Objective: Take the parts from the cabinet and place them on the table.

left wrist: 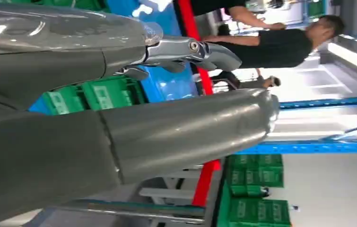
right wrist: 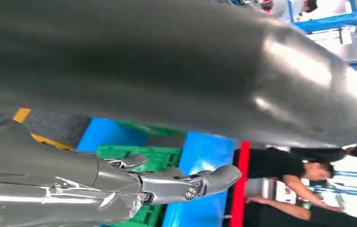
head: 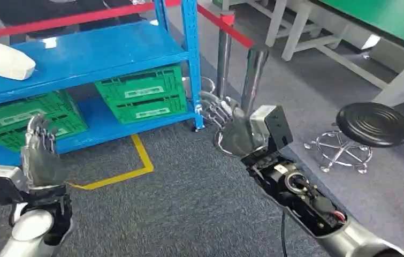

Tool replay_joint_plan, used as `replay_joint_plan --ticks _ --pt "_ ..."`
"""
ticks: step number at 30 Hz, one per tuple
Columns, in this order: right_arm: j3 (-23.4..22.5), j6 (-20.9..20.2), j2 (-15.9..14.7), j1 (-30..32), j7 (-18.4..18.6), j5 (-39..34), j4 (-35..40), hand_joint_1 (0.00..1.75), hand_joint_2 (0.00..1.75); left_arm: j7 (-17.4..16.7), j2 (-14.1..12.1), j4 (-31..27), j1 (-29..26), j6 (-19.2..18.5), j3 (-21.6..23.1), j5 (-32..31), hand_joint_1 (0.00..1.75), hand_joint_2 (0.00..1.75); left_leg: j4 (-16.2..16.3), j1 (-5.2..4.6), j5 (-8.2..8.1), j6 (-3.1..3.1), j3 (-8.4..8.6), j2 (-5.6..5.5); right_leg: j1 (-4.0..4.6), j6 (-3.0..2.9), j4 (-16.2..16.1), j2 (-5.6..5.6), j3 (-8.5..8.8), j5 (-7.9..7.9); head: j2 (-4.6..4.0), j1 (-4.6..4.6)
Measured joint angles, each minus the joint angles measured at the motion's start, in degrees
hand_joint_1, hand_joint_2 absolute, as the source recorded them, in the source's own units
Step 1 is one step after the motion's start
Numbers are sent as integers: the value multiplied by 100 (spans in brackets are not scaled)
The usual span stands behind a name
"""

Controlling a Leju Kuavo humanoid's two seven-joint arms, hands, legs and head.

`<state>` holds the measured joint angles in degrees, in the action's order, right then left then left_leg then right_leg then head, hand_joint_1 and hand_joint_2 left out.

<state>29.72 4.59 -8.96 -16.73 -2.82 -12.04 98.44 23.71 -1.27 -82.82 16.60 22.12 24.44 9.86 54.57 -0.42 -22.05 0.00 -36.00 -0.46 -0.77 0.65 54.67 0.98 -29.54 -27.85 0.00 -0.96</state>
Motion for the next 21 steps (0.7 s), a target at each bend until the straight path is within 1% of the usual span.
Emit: replay_joint_plan --ticks 1,2,3,4,5,6,7,8,9,10,11,12,13,14,15,16,17,18,19,20,21 --pt "0 0 0 3 2 0 0 0 0 0 -7 0 3 0 2 2 0 0 4 -3 -20 18 8 -1 -9 26 -38 -2 25 -7 0 7" --pt "-2 0 0 -7 4 0 11 0 0 2 -7 -4 5 9 2 4 0 0 -68 52 -14 34 77 -3 30 75 -46 -5 61 -39 0 -7" --pt "-13 0 0 2 2 0 20 0 0 2 0 -7 8 9 2 11 0 0 -113 71 -19 50 145 5 9 90 44 -25 37 -113 0 -15" --pt "-15 -2 0 -25 2 0 28 0 0 5 0 -6 22 9 2 11 0 0 -122 76 -50 102 184 10 12 109 360 -38 -93 -270 0 -63" --pt "-15 -9 0 -28 4 0 28 0 0 4 2 -4 23 13 2 13 0 0 -119 75 -65 121 205 12 10 124 858 -39 -351 -473 0 -110" --pt "-15 -11 0 -4 7 0 26 0 0 2 0 -4 12 15 2 13 0 0 -119 71 -86 140 217 13 10 140 1362 -39 -634 -650 0 -136" --pt "-15 -17 0 13 7 0 26 0 0 0 0 -4 3 28 2 13 0 0 -115 71 -108 139 228 13 10 159 1757 -40 -882 -743 0 -140" --pt "-6 -26 0 17 7 0 26 0 0 -6 0 -4 -8 39 2 13 0 0 -111 71 -131 137 250 11 4 175 1907 -43 -1027 -689 0 -151" --pt "-4 -26 0 15 7 0 26 0 0 -6 0 -4 -21 42 2 13 0 0 -111 72 -160 132 291 6 -6 182 1744 -49 -1006 -480 0 -166" --pt "-6 -26 0 10 7 0 26 0 0 -6 0 -4 -26 44 2 13 0 0 -108 75 -196 121 345 -3 -21 181 1332 -53 -855 -171 0 -193" --pt "-6 -28 0 5 7 0 28 0 0 -6 0 -4 -25 44 2 13 0 0 -96 76 -239 101 408 -13 -34 172 765 -60 -623 178 0 -225" --pt "-6 -28 0 3 7 0 28 0 0 -6 0 -4 -26 44 2 11 0 0 -82 75 -284 73 443 -16 -38 155 256 -67 -438 429 0 -256" --pt "-4 -28 0 0 7 0 20 0 0 -9 -2 -7 -25 48 2 13 0 0 -66 45 -304 43 429 -20 -16 137 194 -64 -383 332 -2 -249" --pt "-2 -33 0 -10 9 0 33 0 0 -24 -4 -7 -25 48 2 13 0 0 -27 40 -310 24 374 -23 -1 111 31 -54 -276 271 0 -251" --pt "0 -35 0 6 11 0 35 0 0 -26 -4 -9 -34 50 4 13 0 0 -36 44 -288 -11 346 -19 5 68 71 -46 -313 270 0 -241" --pt "5 -37 0 6 9 0 35 0 0 -26 -4 -9 -44 50 6 9 0 0 -45 43 -287 -23 351 -14 12 56 74 -38 -319 264 0 -228" --pt "0 -42 0 6 9 0 35 0 0 -26 -7 -13 -43 50 11 7 0 0 -40 33 -311 -60 366 -13 -25 20 42 -32 -282 268 0 -214" --pt "-6 -42 0 -1 4 0 35 0 0 -28 -9 -20 -44 55 11 0 0 0 17 53 -374 -104 357 -2 -43 -5 3 -36 -235 277 0 -232" --pt "-4 -44 0 -13 4 0 39 0 0 -26 -11 -22 -29 57 13 -2 0 0 238 60 -480 -143 259 7 -44 -37 -9 -39 -213 268 0 -180" --pt "2 -44 0 -15 7 0 39 0 0 -26 -9 -22 -22 57 13 -2 0 0 682 67 -669 -179 22 7 -49 -58 -9 -48 -203 256 0 -113" --pt "5 -42 0 -9 7 0 39 0 0 -28 -11 -22 -34 52 15 -2 0 0 1219 81 -866 -209 -280 7 -48 -74 -8 -51 -201 245 0 -83"
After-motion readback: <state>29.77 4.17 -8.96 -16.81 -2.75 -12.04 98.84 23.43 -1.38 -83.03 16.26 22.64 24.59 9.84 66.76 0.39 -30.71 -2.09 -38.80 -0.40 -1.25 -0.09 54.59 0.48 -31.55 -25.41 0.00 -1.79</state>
